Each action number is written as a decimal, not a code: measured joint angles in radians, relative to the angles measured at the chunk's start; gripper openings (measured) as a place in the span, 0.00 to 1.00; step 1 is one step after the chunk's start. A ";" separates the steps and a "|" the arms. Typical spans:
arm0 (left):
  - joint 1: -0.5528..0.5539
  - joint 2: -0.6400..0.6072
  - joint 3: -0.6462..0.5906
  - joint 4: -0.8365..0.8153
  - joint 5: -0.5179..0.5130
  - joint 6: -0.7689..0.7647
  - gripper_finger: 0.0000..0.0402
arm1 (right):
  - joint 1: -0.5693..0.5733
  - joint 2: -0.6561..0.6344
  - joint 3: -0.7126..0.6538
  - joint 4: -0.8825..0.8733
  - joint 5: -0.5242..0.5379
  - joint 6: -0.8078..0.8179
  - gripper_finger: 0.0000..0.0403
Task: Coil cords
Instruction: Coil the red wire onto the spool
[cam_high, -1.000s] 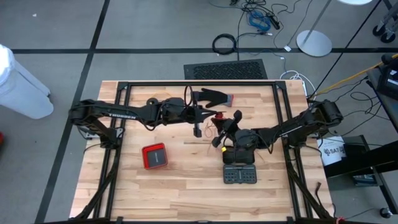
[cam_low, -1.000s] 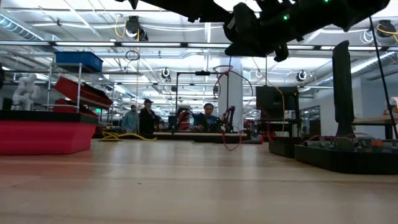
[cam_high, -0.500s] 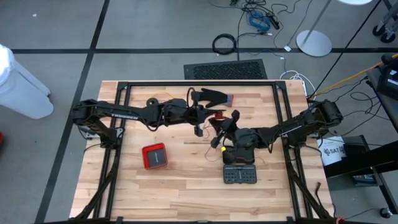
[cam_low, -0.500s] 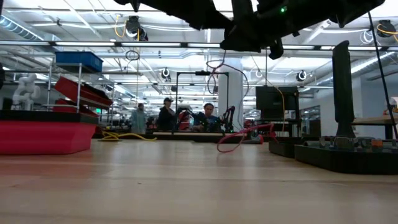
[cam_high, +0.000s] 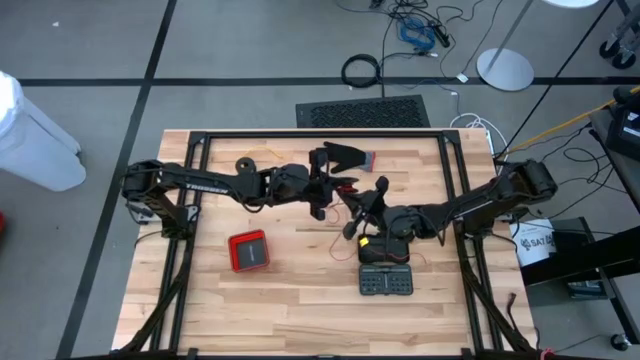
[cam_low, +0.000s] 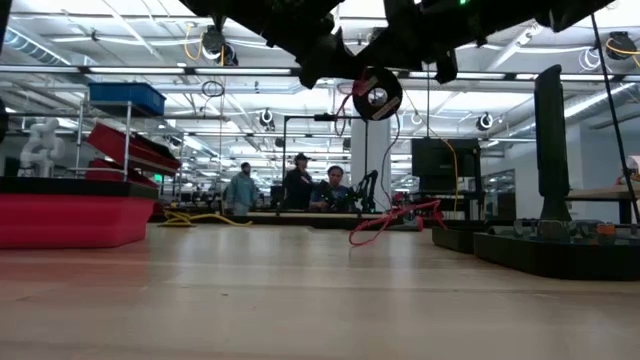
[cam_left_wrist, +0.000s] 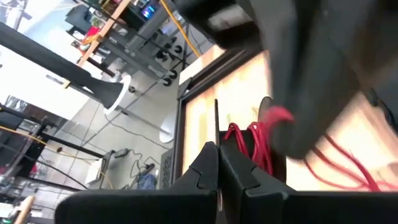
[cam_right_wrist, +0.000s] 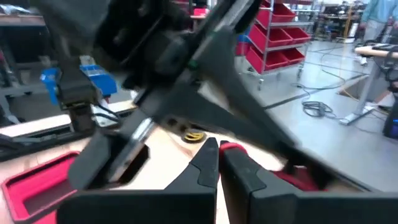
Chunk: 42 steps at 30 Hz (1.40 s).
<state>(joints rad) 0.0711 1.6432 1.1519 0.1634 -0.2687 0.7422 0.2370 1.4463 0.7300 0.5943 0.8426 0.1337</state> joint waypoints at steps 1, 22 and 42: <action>0.000 0.000 0.000 -0.006 -0.006 0.007 0.00 | 0.006 -0.019 0.000 -0.039 0.019 0.001 0.00; -0.026 -0.008 0.005 -0.013 0.097 -0.035 0.00 | 0.004 -0.261 0.000 -0.709 0.011 0.215 0.00; -0.028 -0.076 0.028 -0.043 0.140 -0.083 0.00 | 0.006 -0.256 -0.002 -0.756 -0.016 0.187 0.06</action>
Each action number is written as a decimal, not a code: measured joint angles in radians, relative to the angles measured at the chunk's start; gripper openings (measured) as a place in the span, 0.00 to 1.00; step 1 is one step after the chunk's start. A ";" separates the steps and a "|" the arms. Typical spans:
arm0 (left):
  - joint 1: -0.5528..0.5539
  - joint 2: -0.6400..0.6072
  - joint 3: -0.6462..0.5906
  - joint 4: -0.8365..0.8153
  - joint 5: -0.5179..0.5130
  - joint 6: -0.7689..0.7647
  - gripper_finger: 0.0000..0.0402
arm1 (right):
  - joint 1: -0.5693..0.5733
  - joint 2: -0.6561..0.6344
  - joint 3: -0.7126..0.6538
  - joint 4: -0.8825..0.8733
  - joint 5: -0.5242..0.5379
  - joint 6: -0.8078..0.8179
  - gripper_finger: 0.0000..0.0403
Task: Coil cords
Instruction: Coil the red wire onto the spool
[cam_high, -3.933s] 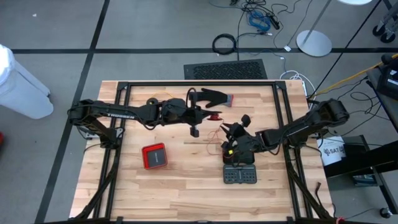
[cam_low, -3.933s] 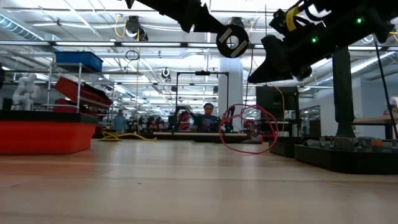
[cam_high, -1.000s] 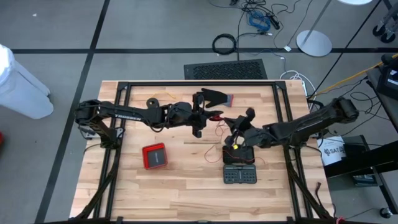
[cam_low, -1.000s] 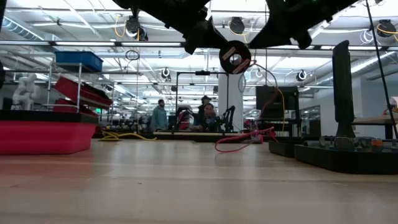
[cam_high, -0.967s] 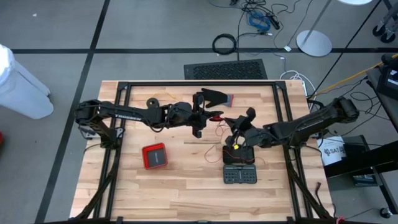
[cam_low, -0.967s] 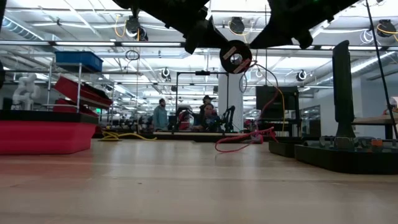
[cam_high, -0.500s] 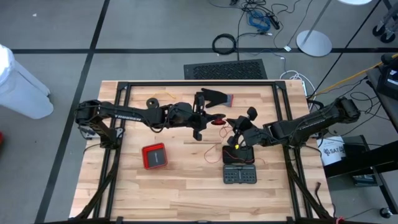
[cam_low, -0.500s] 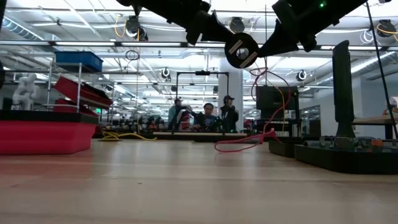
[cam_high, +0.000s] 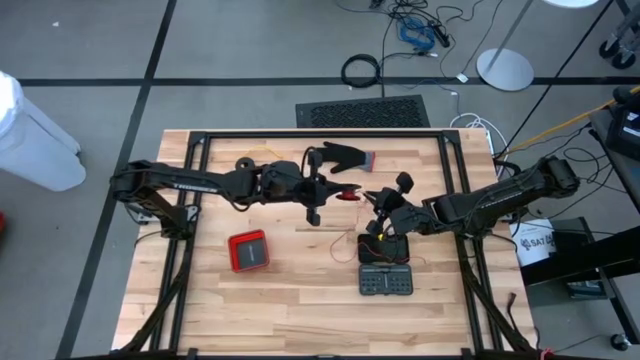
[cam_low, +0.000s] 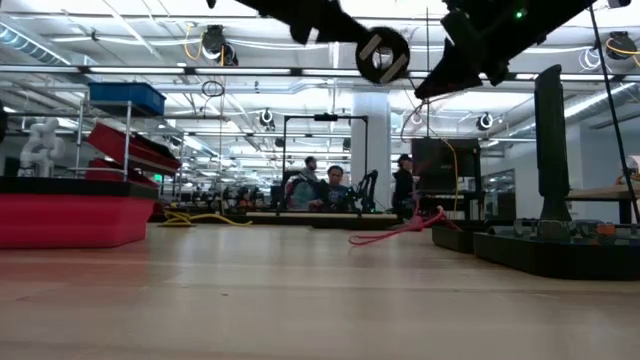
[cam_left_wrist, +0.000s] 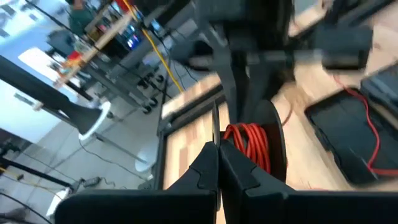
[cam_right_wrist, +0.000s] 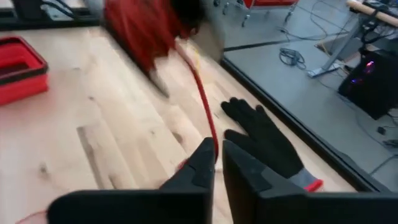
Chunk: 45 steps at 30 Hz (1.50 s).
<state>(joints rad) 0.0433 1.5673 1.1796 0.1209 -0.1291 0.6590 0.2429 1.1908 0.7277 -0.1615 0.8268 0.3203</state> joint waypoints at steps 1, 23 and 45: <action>0.000 -0.004 0.000 0.004 0.000 0.000 0.00 | 0.005 0.000 0.000 0.004 -0.004 0.002 0.08; 0.001 -0.091 0.000 0.002 0.026 -0.025 0.00 | 0.113 0.090 0.001 0.080 -0.099 0.036 0.22; 0.002 -0.158 0.000 -0.045 0.058 -0.052 0.00 | 0.260 0.211 0.002 0.329 0.223 -0.254 0.22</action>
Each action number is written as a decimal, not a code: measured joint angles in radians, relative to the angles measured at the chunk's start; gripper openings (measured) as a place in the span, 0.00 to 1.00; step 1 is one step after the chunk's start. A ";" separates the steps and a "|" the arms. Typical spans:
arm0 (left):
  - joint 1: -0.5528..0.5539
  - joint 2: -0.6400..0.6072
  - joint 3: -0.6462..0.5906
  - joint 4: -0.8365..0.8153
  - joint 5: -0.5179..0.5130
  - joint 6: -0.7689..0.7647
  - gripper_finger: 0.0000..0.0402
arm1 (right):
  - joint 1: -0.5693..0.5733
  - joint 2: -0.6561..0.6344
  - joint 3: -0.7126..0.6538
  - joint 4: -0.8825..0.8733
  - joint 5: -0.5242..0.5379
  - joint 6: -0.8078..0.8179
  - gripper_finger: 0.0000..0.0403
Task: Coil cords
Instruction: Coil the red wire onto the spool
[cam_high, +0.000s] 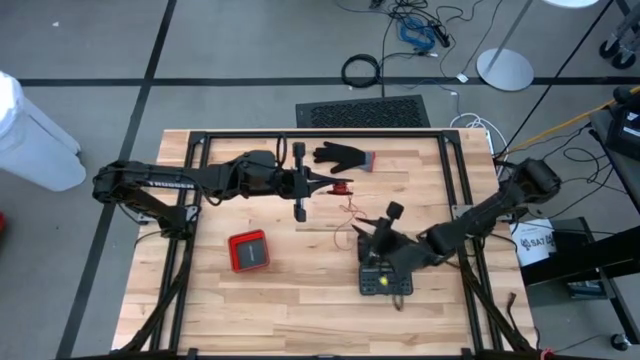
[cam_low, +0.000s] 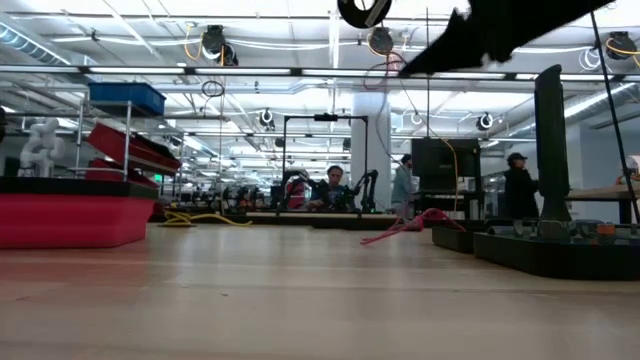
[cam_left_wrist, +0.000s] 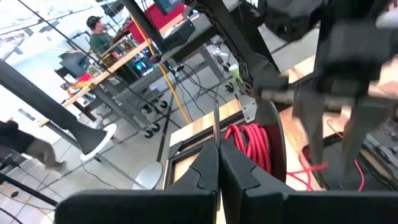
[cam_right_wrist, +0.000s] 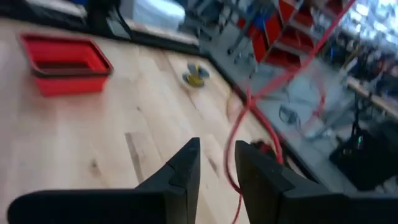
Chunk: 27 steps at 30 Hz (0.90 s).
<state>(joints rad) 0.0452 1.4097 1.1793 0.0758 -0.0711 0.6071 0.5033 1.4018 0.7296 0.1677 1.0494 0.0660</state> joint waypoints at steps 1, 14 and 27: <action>0.000 0.000 0.000 -0.002 0.000 0.000 0.00 | 0.020 -0.016 0.000 0.009 0.006 -0.022 0.22; 0.000 0.000 0.000 -0.007 -0.006 -0.001 0.00 | 0.281 -0.100 0.000 -0.035 0.077 0.021 0.22; 0.000 0.001 0.000 0.015 -0.006 -0.004 0.00 | 0.017 0.200 0.000 -0.073 0.111 0.281 0.22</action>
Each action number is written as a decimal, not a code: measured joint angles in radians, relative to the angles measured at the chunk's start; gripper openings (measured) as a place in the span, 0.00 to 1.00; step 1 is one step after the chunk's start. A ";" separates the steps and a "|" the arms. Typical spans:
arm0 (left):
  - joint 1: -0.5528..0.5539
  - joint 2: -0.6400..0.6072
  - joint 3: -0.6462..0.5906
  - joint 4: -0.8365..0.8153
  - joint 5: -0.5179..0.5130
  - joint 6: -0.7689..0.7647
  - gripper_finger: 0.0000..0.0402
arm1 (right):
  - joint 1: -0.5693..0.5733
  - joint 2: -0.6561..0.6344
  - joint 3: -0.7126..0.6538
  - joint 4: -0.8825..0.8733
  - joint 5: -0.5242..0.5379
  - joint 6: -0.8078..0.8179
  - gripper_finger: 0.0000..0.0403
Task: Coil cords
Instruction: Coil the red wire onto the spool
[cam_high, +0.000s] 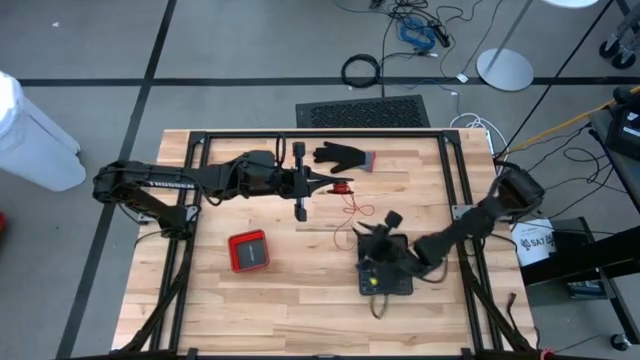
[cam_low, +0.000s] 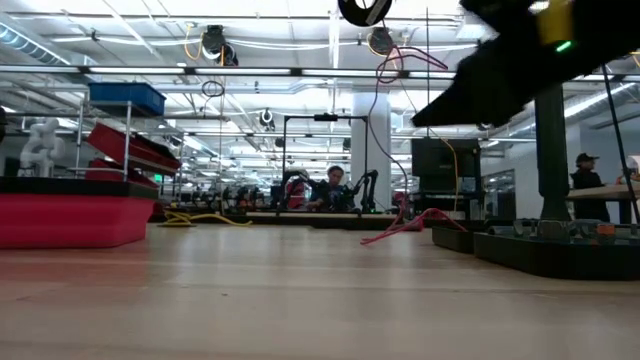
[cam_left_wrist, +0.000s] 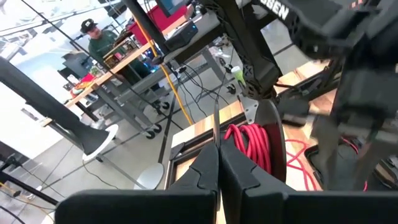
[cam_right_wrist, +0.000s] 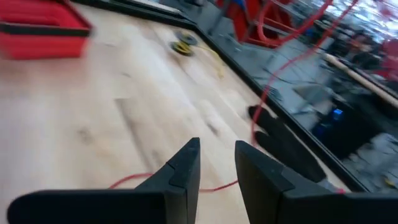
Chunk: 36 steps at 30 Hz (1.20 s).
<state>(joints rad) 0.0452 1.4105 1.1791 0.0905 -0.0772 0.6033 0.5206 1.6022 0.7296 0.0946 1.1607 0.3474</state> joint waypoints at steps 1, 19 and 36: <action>0.000 0.000 0.000 -0.001 0.000 0.000 0.00 | -0.023 0.016 0.000 0.033 0.000 -0.025 0.22; 0.000 0.000 0.000 -0.001 0.021 -0.016 0.00 | -0.256 0.066 0.000 0.352 -0.067 -0.279 0.22; 0.000 0.001 0.000 -0.003 0.021 -0.020 0.00 | -0.321 0.070 0.000 0.429 -0.248 -0.310 0.22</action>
<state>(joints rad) 0.0452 1.4113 1.1790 0.0872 -0.0559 0.5835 0.1996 1.6726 0.7296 0.5240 0.9129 0.0376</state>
